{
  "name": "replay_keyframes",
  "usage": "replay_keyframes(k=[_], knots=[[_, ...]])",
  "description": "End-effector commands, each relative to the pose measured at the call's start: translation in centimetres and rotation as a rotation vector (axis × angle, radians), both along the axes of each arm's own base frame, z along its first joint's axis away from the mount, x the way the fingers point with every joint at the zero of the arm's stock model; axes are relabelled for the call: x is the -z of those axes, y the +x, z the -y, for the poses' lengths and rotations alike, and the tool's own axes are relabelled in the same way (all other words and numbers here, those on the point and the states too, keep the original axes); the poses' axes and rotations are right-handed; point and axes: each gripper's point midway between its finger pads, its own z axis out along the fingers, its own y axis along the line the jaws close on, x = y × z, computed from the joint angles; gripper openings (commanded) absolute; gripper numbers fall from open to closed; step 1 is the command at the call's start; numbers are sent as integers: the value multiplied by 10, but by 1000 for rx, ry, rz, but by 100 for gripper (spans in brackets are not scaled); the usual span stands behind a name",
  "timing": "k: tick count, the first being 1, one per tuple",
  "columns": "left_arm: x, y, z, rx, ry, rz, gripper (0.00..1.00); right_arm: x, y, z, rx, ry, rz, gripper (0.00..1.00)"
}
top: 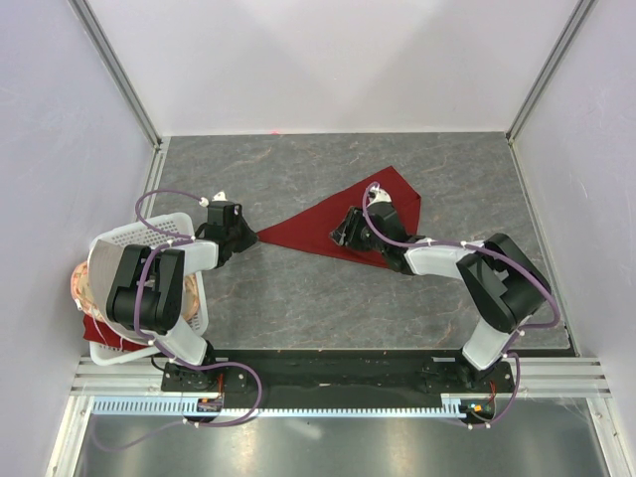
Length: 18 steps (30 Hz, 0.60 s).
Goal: Fold the napkin, place the utensils inside, and roll it up
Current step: Fold the napkin
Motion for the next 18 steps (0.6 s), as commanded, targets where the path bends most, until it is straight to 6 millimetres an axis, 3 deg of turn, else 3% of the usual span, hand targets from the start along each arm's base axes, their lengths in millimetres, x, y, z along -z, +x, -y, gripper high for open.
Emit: replay_keyframes(k=[1, 7, 9, 13, 14, 18], knots=[[1, 2, -1, 35, 26, 5, 14, -63, 7, -21, -86, 101, 155, 58], [-1, 2, 3, 55, 14, 15, 23, -94, -2, -15, -107, 120, 223, 65], [-2, 1, 3, 57, 9, 14, 27, -96, -5, -8, -103, 102, 235, 65], [-3, -4, 2, 31, -15, 12, 37, -112, -7, 16, -73, 113, 264, 66], [-2, -7, 2, 17, -27, 7, 40, -107, -10, 21, -69, 108, 257, 66], [-1, -9, -3, -28, -29, -5, 42, -110, -15, 43, -41, 115, 265, 67]])
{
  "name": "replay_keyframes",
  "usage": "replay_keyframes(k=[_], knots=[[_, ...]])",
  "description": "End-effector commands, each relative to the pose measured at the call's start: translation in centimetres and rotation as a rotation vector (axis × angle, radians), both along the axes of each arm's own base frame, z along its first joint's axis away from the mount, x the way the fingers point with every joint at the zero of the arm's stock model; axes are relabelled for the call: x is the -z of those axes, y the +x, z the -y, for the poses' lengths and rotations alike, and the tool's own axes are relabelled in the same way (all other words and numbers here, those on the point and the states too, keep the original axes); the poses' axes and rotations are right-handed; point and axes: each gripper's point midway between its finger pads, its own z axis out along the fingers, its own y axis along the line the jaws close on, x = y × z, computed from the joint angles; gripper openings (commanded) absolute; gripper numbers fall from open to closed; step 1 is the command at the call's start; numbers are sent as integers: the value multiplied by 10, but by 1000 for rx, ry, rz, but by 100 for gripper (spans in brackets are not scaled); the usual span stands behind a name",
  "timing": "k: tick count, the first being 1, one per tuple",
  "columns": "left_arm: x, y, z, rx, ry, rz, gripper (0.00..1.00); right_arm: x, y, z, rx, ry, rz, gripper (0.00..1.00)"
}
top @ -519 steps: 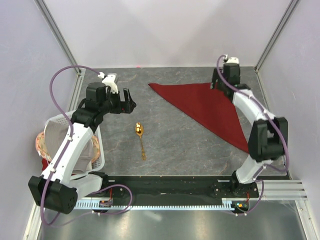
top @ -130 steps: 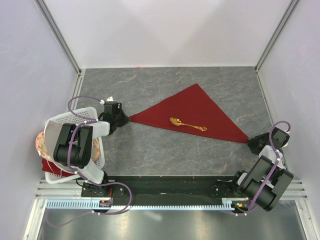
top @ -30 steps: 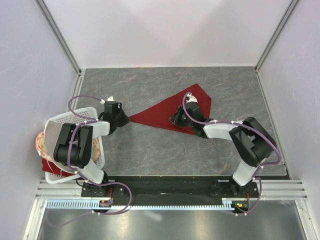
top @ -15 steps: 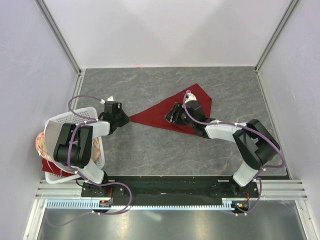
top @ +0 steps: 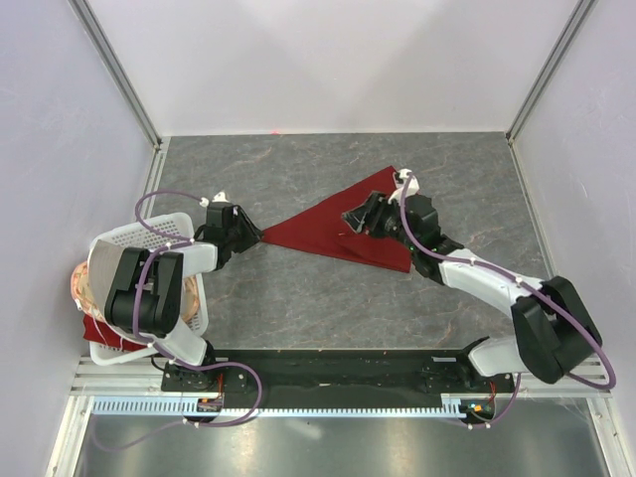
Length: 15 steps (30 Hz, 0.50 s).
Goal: Fold the napkin, place the utensils inside, and roll it up
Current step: Fold the napkin
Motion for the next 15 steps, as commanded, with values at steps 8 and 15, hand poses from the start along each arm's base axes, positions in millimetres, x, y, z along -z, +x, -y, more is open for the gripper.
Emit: replay_keyframes(k=[8, 15], knots=[[15, -10, -23, -124, 54, -73, 41, -4, -16, 42, 33, 12, 29, 68], [18, -6, -23, -118, 68, -92, 31, -5, -16, 47, 31, 17, 33, 69]])
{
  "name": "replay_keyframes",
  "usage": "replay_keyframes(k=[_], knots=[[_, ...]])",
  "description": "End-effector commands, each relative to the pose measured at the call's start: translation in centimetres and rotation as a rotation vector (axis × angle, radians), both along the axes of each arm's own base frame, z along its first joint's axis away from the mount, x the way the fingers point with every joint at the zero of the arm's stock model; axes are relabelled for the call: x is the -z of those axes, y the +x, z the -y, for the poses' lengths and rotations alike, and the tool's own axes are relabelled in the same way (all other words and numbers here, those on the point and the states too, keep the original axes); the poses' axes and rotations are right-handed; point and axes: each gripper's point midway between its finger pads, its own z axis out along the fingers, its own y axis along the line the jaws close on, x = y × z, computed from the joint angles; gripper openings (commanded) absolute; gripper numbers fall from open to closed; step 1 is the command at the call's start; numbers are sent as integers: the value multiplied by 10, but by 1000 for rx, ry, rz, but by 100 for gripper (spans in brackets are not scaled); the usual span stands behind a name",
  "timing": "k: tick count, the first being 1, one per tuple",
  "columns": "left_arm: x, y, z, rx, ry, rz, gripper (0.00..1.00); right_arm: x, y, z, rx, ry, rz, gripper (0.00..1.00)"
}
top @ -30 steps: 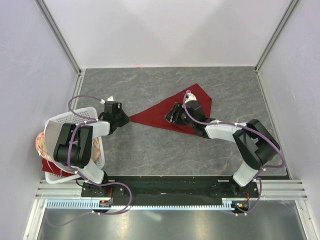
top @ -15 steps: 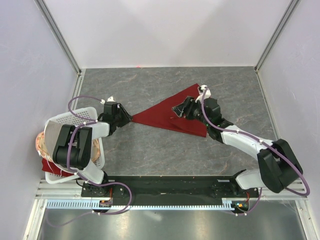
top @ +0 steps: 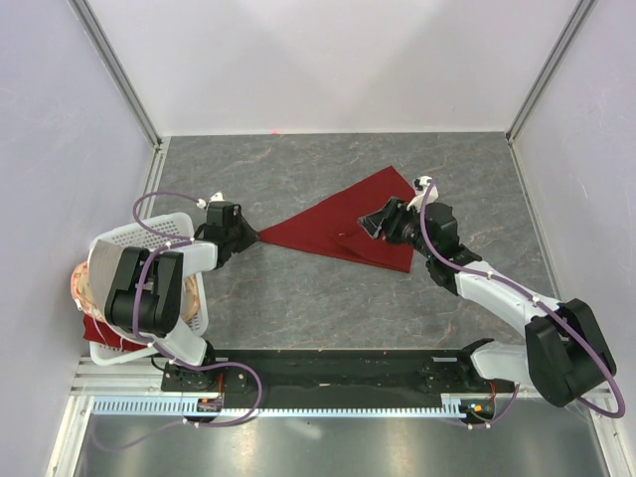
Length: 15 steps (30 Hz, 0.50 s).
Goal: Fold the napkin, place the utensils inside, and roll it up
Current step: Fold the napkin
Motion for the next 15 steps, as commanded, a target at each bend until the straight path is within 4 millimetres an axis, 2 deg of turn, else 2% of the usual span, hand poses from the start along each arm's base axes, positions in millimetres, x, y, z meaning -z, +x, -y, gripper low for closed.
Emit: replay_keyframes(k=[1, 8, 11, 15], knots=[[15, -6, -13, -44, 50, -71, 31, -9, -2, 0, -22, 8, 40, 69], [18, -1, -9, 4, 74, -103, 18, -6, -5, 1, -32, 11, 39, 68], [16, 5, -6, 34, 93, -106, 2, -5, -7, 3, -28, 7, 36, 69], [5, 12, 5, 89, 60, -65, 2, -4, -10, 9, -18, -9, 34, 69]])
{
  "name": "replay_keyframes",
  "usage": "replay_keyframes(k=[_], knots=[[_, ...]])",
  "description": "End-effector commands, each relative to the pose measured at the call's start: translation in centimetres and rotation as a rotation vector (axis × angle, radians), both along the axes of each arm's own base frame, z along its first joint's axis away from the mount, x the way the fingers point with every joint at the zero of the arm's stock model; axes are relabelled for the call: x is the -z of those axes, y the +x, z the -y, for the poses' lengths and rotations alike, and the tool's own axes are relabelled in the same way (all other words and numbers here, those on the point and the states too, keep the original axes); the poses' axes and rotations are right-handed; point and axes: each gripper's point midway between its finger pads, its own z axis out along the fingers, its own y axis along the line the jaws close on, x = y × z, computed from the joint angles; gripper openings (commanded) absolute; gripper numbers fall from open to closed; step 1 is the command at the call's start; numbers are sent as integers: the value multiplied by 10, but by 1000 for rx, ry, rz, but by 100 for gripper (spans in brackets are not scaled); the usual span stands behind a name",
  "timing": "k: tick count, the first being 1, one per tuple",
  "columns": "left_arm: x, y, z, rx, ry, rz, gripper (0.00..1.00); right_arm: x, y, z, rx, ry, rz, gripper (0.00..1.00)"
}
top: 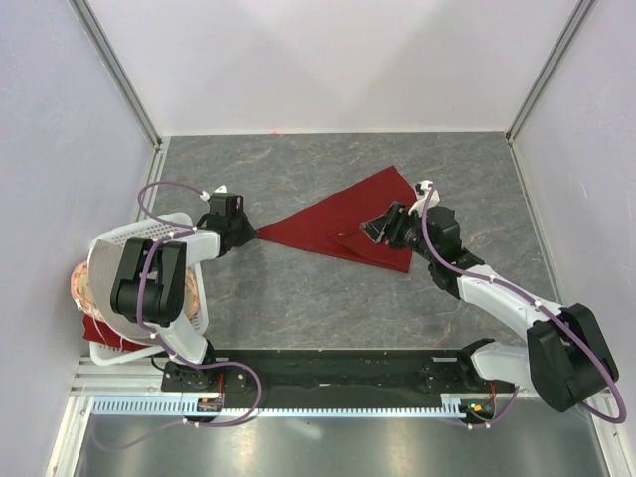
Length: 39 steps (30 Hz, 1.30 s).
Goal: Fold the napkin, place the utensils inside, and roll it up
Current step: Fold the napkin
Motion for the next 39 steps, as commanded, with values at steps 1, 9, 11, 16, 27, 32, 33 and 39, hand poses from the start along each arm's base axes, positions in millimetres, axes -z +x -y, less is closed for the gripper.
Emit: replay_keyframes(k=[1, 9, 11, 16, 27, 32, 33, 39], knots=[[-2, -1, 9, 88, 4, 1, 2, -11, -2, 7, 0, -17, 52, 69], [-94, 23, 78, 286, -125, 271, 2, 22, -10, 22, 41, -108, -35, 68], [-120, 21, 97, 351, -145, 334, 2, 31, -14, 26, 50, -120, -50, 68], [-186, 19, 133, 479, -182, 514, 2, 44, -23, 30, 58, -119, -83, 68], [-241, -16, 212, 864, -276, 670, 2, 57, -32, 38, 87, -131, -107, 68], [-238, -30, 237, 988, -292, 671, 2, 60, -34, 42, 97, -141, -114, 69], [-237, -33, 242, 1008, -287, 673, 2, 61, -35, 43, 100, -143, -117, 68], [-232, -40, 267, 1067, -291, 664, 2, 68, -38, 48, 132, -146, -135, 68]])
